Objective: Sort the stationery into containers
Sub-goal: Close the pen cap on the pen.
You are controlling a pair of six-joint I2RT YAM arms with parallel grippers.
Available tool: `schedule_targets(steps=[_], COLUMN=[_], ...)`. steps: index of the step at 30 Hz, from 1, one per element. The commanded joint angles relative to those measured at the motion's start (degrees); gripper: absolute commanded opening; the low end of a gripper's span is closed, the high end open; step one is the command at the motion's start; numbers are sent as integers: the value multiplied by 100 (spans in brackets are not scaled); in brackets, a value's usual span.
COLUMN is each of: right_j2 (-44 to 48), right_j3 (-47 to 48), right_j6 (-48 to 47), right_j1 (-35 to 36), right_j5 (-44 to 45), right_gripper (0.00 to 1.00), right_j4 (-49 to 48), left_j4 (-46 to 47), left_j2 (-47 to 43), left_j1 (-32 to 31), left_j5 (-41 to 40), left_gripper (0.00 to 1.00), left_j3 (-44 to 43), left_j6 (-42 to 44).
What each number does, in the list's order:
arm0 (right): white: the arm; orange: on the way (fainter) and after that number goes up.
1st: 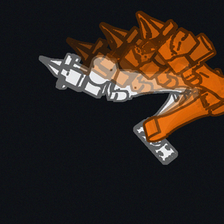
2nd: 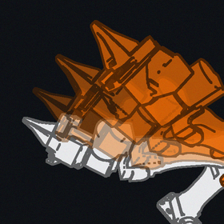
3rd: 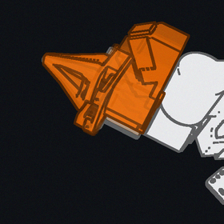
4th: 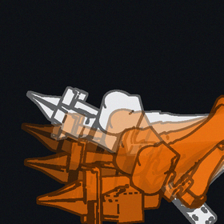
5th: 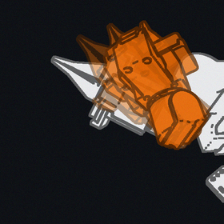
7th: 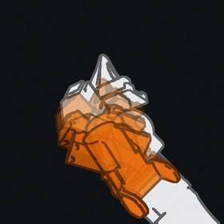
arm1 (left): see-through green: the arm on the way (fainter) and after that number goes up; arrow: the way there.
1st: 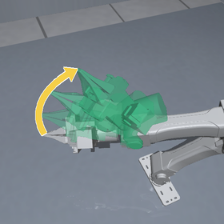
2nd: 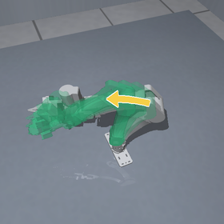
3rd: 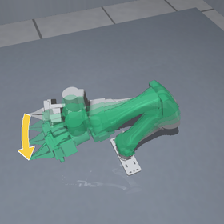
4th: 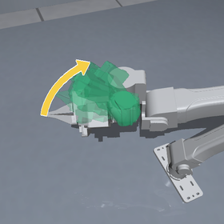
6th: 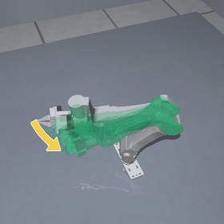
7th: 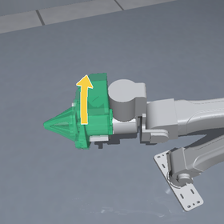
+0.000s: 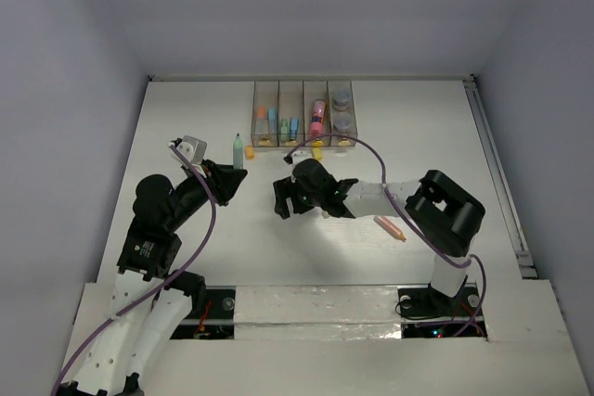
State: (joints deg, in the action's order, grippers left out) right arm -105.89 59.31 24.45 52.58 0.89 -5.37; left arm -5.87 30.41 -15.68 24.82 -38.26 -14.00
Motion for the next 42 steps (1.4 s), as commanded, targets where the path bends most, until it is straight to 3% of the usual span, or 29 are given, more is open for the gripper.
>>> schedule_targets(steps=[1, 11, 21, 28, 42], right_j2=[-213, -450, -767, -942, -1443], right_j3=[107, 502, 924, 1126, 1689], right_j6=[25, -133, -239, -300, -941], right_j1=[7, 7, 7, 7, 7], right_j5=[351, 579, 1080, 1195, 1757], right_gripper=[84, 85, 79, 68, 59], right_j4=[466, 712, 1354, 1635, 2408], left_j4=[244, 235, 235, 227, 227], left_j2=[-36, -36, -44, -53, -44], left_j1=[13, 13, 13, 13, 13], left_j5=[5, -3, -21, -30, -38], left_gripper=[0, 0, 0, 0, 0], left_j3=[-120, -120, -129, -120, -129], left_j6=[29, 38, 29, 46, 46])
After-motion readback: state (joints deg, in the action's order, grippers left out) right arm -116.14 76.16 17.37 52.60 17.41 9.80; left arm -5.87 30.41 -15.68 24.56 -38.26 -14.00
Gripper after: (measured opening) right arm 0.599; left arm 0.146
